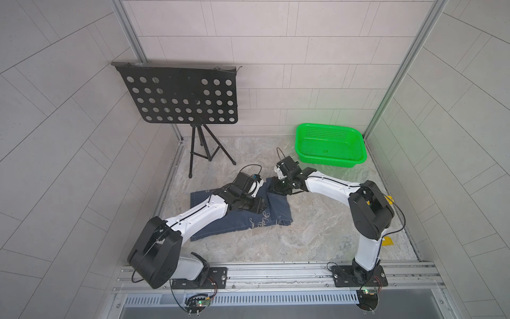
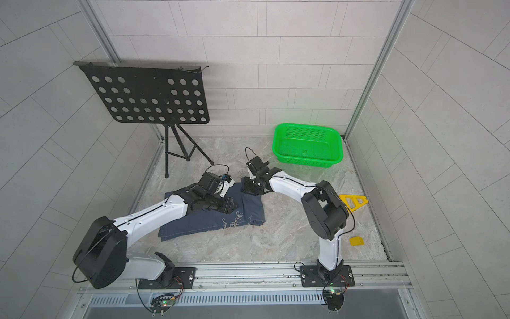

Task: Roll up the pillowcase
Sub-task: Roll the pillowcase at the center of the board.

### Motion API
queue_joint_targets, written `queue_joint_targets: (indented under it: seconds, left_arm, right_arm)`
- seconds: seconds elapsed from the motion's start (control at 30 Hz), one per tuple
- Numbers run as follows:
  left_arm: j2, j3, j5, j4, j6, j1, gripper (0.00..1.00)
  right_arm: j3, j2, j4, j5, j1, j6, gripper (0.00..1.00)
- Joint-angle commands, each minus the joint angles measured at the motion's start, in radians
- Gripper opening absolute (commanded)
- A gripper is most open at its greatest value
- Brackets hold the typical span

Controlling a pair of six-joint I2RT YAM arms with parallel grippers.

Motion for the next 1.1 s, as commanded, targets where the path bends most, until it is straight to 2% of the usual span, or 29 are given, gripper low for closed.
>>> queue_joint_targets:
  seconds: [0.0, 0.13, 0.4, 0.73, 0.97, 1.07]
  left_arm:
    - [0.027, 0.036, -0.005, 0.044, -0.024, -0.047, 0.61]
    - [0.056, 0.060, -0.032, 0.063, -0.052, -0.095, 0.61]
    - [0.111, 0.080, -0.061, 0.113, -0.112, -0.147, 0.61]
    - [0.152, 0.178, -0.097, 0.056, -0.057, -0.192, 0.60]
    - [0.236, 0.160, -0.038, 0.158, -0.060, -0.226, 0.53]
    - [0.275, 0.140, -0.048, 0.178, -0.034, -0.240, 0.52]
  right_arm:
    - [-0.020, -0.027, 0.054, -0.052, -0.038, -0.019, 0.31]
    - [0.000, 0.042, 0.145, -0.143, -0.069, -0.023, 0.29]
    - [0.071, 0.159, 0.183, -0.185, -0.115, -0.047, 0.24]
    - [0.030, 0.260, 0.376, -0.272, -0.110, 0.031, 0.22]
    - [0.003, 0.278, 0.428, -0.305, -0.115, 0.048, 0.21]
    - [0.001, 0.273, 0.437, -0.322, -0.125, 0.049, 0.20]
